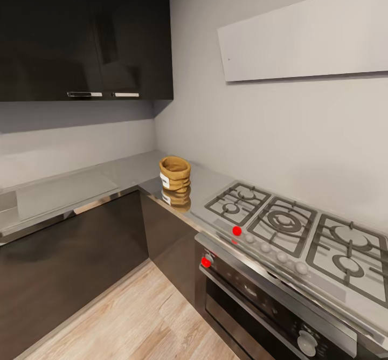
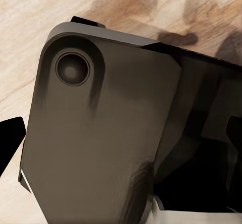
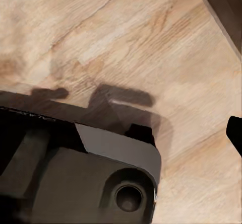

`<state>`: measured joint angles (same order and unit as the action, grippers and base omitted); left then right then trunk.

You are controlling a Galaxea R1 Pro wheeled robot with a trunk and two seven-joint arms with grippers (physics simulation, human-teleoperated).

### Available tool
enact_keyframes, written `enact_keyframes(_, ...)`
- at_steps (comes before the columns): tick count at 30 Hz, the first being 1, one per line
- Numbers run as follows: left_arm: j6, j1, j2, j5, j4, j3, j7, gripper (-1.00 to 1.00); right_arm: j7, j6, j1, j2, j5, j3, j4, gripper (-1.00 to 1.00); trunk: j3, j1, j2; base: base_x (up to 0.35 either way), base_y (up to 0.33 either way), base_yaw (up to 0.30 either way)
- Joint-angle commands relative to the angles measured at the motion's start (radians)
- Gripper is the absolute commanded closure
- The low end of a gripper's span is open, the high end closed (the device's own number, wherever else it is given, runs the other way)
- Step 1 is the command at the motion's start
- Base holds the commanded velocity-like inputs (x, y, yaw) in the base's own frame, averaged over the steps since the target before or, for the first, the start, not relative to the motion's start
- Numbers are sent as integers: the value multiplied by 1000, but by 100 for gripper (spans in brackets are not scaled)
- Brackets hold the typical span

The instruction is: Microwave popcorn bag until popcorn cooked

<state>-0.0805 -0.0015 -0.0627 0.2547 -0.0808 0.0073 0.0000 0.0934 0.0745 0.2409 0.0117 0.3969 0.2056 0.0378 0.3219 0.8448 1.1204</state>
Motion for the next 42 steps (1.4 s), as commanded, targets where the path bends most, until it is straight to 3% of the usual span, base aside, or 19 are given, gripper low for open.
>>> enact_keyframes(1,-2,0,0,5,0,0,0,-100,1,-3,0,24,24,-29,56,-100,1,0,1,0,0,0)
enact_keyframes(5,-2,0,0,5,-1,0,0,-100,5,-122,0,44,36,-65,228,-100,1,0,1,0,0,0)
enact_keyframes(6,-2,0,0,5,-1,0,0,-100,11,-204,0,46,35,-71,341,-100,1,0,1,0,0,0)
enact_keyframes(8,-2,0,0,5,-1,0,0,-100,26,-255,0,47,34,-74,422,-100,1,0,1,0,0,0)
enact_keyframes(11,-2,0,0,5,-1,0,0,-100,122,-400,0,48,35,-78,592,-100,1,0,1,0,0,0)
enact_keyframes(15,-2,0,0,5,-1,0,0,-100,218,-538,0,64,36,-85,768,-100,1,0,1,0,0,0)
enact_keyframes(21,-2,0,0,5,-1,0,0,-100,251,-709,0,104,29,-264,1004,-100,1,0,1,0,0,0)
enact_keyframes(24,-2,0,0,5,-1,0,0,-100,253,-783,0,163,30,-301,1107,-100,1,0,1,0,0,0)
enact_keyframes(27,-2,0,-1,5,0,0,0,-100,252,-909,7,163,28,-340,1218,-100,1,0,1,0,0,0)
enact_keyframes(31,-2,0,-2,5,1,0,0,-100,251,-1035,85,163,25,-351,1301,-100,1,0,1,0,0,0)
enact_keyframes(37,-2,0,-2,5,1,-1,0,-100,249,-1122,326,163,19,-353,1312,-100,1,0,1,0,0,0)
enact_keyframes(38,-2,0,-2,4,1,-1,0,-100,247,-1122,398,163,-13,-353,1308,-100,1,0,1,0,0,0)
enact_keyframes(42,-2,0,-2,3,1,-1,0,-100,236,-1122,535,163,-101,-353,1281,-100,1,0,1,0,0,0)
